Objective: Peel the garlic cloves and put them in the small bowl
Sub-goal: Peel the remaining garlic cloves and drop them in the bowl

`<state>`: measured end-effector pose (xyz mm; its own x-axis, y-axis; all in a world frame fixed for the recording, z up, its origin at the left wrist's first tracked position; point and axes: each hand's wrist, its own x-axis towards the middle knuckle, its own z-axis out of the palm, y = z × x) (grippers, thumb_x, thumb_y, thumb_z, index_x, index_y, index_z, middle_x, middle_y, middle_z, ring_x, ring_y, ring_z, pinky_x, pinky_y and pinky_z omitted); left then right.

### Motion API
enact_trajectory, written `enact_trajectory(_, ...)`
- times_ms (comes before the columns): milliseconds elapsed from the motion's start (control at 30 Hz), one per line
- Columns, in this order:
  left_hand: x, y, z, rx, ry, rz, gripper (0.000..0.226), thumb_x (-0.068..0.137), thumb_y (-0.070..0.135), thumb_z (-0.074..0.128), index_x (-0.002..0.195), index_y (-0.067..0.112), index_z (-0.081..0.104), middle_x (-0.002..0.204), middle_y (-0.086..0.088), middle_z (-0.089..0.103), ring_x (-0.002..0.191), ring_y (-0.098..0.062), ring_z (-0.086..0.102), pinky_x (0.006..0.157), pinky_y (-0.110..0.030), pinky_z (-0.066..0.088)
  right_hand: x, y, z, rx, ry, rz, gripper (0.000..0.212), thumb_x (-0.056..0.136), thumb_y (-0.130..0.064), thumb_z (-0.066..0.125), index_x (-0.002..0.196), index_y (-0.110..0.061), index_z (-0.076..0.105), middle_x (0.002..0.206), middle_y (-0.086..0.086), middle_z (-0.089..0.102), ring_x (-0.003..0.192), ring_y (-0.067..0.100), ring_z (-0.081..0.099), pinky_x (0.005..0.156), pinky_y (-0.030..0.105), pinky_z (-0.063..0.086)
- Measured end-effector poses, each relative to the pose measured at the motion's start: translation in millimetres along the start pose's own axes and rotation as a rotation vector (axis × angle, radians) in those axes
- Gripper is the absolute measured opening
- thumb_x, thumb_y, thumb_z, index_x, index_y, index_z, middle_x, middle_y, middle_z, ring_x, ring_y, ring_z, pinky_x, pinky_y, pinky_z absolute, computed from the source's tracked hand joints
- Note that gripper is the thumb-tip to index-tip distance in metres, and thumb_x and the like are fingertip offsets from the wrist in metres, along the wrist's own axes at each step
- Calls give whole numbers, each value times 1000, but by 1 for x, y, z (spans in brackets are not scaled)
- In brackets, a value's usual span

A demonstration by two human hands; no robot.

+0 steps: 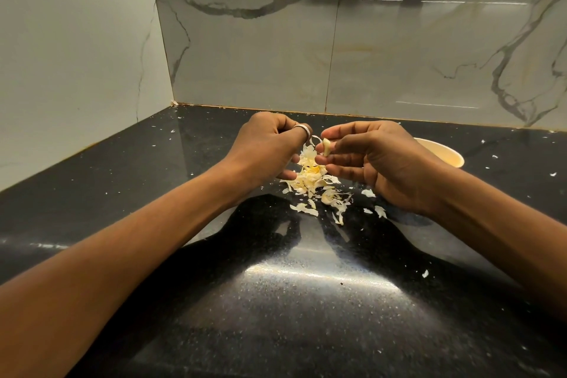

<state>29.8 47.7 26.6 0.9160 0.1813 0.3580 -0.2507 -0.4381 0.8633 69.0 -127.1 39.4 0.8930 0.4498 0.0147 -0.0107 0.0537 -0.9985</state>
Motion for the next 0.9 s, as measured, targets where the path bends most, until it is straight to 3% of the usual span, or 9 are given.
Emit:
enact_trajectory(367,0,-1,-1,81,83,-88,28,96,29,60,78,9,67,73,-3,61,64,-14,62,51,-28,56,0,-4,-3,-70,14,-36,20,92,4,63,111,-2,67,103,16,76,87,25,76,67,29,62)
enact_trajectory(567,-2,-1,0,273,81,-20,28,93,34,64,79,11,69,69,-1,66,62,-17,70,68,-46,63,-1,-11,-10,-257,18,-135,18,96,3,59,111,-2,67,102,16,75,92,26,75,72,27,62)
enact_trajectory(667,-1,-4,1,304,41,31,19,85,33,77,76,18,68,66,6,65,66,-14,67,71,-45,62,-1,-15,-13,-334,22,-162,17,95,2,61,109,-4,69,102,14,75,93,24,75,68,23,60)
enact_trajectory(767,-1,-6,1,337,-25,85,14,80,20,83,82,25,71,77,6,69,71,-10,66,73,-41,62,0,-22,-21,-413,48,-193,15,94,-1,64,106,-6,72,100,10,76,90,18,74,65,20,57)
enact_trajectory(900,0,-9,2,383,-4,131,25,83,9,79,71,27,65,62,19,67,55,4,59,62,-22,55,1,-36,-36,-500,88,-248,13,92,-3,67,103,-5,74,95,11,76,83,15,68,68,21,53)
